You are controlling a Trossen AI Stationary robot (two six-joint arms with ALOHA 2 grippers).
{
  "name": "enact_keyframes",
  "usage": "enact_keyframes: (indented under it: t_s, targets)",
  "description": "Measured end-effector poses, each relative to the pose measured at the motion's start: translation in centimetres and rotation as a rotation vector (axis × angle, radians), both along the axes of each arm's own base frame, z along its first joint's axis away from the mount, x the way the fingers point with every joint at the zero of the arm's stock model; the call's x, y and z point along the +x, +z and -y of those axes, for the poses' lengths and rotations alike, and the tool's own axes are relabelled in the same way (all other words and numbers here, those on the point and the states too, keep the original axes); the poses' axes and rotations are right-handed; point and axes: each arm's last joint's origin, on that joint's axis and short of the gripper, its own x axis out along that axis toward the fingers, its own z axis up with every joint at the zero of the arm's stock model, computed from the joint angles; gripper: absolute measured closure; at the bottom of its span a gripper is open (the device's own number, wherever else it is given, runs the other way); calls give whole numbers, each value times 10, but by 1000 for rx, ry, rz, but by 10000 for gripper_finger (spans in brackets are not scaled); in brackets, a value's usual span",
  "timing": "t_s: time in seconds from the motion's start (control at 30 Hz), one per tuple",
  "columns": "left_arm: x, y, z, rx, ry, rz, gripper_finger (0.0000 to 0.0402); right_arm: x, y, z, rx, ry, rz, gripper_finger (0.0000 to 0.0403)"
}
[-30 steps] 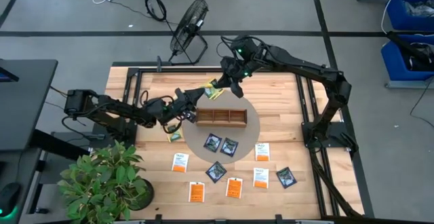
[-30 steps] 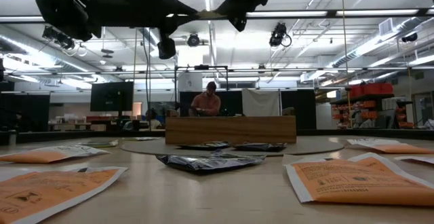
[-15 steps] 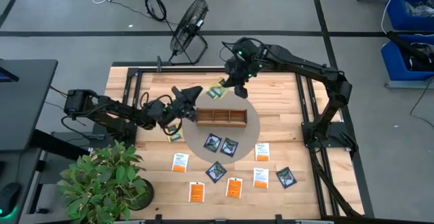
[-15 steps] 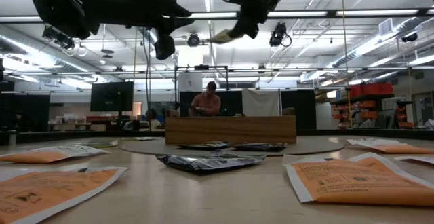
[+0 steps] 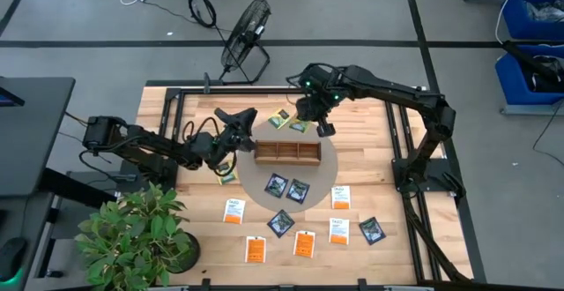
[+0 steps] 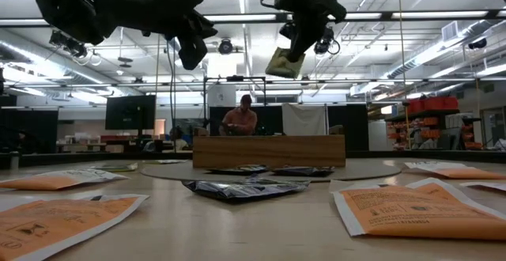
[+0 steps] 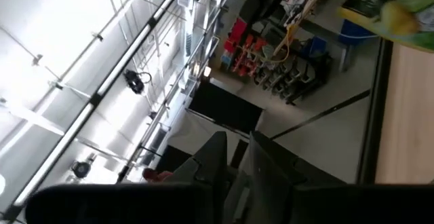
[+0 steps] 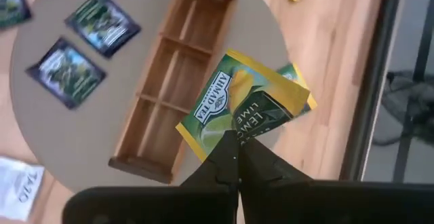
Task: Pick & Place Tea
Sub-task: Put the yellow tea bag into the right section of the wooden organizer
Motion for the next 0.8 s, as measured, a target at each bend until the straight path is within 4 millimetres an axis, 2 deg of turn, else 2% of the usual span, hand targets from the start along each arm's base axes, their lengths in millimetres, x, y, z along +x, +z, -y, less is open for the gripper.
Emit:
enact_keyframes:
  t_s: [0.27,0.4,0.6,0.8]
  targets:
    - [1,-4,6,-43,-5,2,330,-3,-55,-10,-139,70,-189,403]
    - [1,-5,8,-56,-11,6,330,-4,-76,-12,-157,91,-206,403]
    - [1,-8,9,-89,-8,8,330,-2,-89,-23,-157,123,-201,403]
    - [2,-12,9,-120,-1,-6,330,1,-89,-29,-153,119,-191,403]
